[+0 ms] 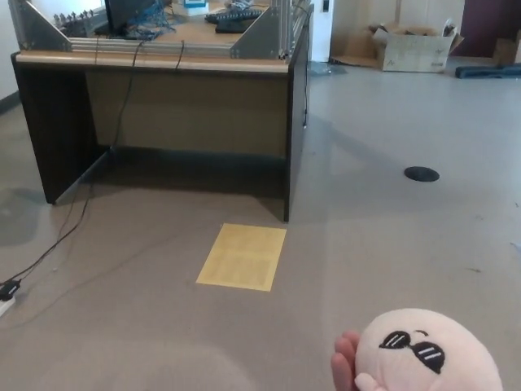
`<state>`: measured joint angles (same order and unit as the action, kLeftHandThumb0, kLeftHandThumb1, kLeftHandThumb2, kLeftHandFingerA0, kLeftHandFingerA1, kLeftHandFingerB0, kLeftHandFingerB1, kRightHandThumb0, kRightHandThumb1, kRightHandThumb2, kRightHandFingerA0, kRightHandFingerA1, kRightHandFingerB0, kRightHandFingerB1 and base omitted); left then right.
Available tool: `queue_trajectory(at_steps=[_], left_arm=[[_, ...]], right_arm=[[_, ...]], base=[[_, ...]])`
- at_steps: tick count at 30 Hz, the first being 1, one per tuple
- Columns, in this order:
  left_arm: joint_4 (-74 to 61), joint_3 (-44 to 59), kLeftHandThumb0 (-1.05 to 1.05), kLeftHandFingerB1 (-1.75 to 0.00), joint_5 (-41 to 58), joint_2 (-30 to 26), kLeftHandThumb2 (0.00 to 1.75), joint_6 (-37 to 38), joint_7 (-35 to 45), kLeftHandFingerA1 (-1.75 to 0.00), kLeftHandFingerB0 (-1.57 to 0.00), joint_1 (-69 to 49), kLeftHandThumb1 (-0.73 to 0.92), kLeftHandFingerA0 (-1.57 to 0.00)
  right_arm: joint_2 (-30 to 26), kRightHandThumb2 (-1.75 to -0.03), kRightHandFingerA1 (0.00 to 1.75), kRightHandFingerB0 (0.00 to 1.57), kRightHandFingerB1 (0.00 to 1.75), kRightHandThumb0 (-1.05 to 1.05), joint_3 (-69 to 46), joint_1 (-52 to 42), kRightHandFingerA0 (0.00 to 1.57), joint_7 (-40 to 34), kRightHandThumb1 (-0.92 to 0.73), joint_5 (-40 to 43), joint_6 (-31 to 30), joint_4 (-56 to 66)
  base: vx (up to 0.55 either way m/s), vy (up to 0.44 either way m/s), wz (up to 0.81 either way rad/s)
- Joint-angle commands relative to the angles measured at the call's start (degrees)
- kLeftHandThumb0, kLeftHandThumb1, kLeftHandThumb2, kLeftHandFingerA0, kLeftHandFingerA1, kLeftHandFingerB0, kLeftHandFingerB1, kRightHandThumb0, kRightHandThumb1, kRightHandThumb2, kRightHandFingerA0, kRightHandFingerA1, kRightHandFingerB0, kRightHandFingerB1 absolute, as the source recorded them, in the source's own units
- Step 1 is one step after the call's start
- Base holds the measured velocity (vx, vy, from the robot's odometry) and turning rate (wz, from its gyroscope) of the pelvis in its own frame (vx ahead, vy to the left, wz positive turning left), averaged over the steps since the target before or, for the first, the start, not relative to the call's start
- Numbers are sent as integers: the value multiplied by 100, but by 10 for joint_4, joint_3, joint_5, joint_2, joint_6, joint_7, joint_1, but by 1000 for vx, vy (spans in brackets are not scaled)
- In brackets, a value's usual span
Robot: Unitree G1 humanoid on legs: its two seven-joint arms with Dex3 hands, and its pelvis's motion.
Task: The robot extends its left hand to pick up an emotional support dumpling from the palm of a person and brings its hand down by its side. Then it extends its arm again to hand the dumpling back to the person.
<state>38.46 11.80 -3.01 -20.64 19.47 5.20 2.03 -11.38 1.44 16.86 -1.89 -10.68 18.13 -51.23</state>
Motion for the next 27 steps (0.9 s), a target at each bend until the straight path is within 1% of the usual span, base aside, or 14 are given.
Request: queue_trajectory(at_steps=[1, 3, 5, 6, 7, 8, 9, 14, 16, 19, 22, 23, 25, 27], left_arm=[[-4, 34, -15, -49, 52, -25, 88, 88, 39, -51, -8, 14, 38, -14], [-26, 47, -18, -46, 89, -53, 83, 65, 97, -48, 0, 44, 32, -4], [-54, 53, -18, -46, 110, -78, 83, 37, 137, -48, 0, 65, 32, -4], [-74, 55, -37, -22, 124, -97, 53, 21, 164, -32, -8, 81, 41, -12], [-86, 56, -37, -22, 133, -108, 53, 14, 181, -32, -8, 90, 41, -12], [-120, 55, -48, -17, 164, -156, 70, -19, 247, -27, -2, 135, 33, -2], [-133, 51, -54, -17, 167, -177, 75, -24, 268, -27, 0, 153, 35, 0], [-229, 16, -56, -20, 182, -266, 77, -77, 348, -25, 0, 259, 34, 0], [-243, 13, -56, -20, 185, -273, 77, -90, 353, -25, 0, 267, 34, 0], [-319, -45, -51, -22, 212, -304, 74, -194, 420, -18, 0, 395, 32, 0], [-325, -55, -51, -22, 213, -308, 74, -210, 429, -18, 0, 413, 32, 0], [-336, -79, -47, -27, 200, -305, 74, -229, 443, -17, 0, 456, 30, 0], [-354, -128, -46, -23, 177, -294, 73, -254, 471, -17, 0, 543, 28, 0], [-355, -135, -46, -23, 175, -291, 73, -258, 476, -17, 0, 556, 28, 0]], right_arm=[[-14, -77, 61, 54, 52, -43, -11, 11, 74, -16, -49, 7, 104, -26], [-16, -76, 62, 54, 52, -41, -11, 12, 75, -17, -49, 6, 108, -30], [-17, -76, 62, 54, 52, -41, -12, 12, 75, -18, -49, 5, 116, -37], [-18, -76, 62, 55, 52, -40, -12, 12, 76, -18, -48, 5, 123, -40], [-18, -76, 62, 55, 52, -40, -13, 12, 76, -18, -48, 4, 127, -42], [-19, -76, 62, 55, 52, -41, -11, 15, 76, -20, -49, 1, 127, -42], [-19, -77, 62, 54, 52, -41, -11, 17, 75, -20, -49, 1, 124, -43], [-19, -77, 62, 54, 52, -42, -11, 19, 76, -23, -49, 0, 119, -44], [-19, -77, 62, 54, 52, -42, -12, 19, 76, -22, -49, 1, 120, -44], [-20, -76, 63, 54, 52, -40, -13, 21, 76, -20, -49, 3, 130, -47], [-20, -76, 63, 54, 52, -40, -13, 22, 76, -20, -49, 3, 134, -49], [-19, -58, 51, 60, 40, -36, -13, 22, 83, -21, -58, 2, 132, -50], [-19, -58, 51, 59, 40, -35, -12, 22, 83, -24, -58, 1, 130, -52], [-20, -58, 51, 59, 40, -35, -12, 23, 83, -24, -58, 0, 130, -53]], base=[[96, 5, 1], [89, 7, 3], [84, 8, 2], [84, 6, 4], [80, 5, 5], [0, 0, 0], [0, 0, 0], [0, 0, 0], [0, 0, 0], [0, 0, 0], [0, 0, 0], [0, 0, 0], [0, 0, 0], [0, 0, 0]])
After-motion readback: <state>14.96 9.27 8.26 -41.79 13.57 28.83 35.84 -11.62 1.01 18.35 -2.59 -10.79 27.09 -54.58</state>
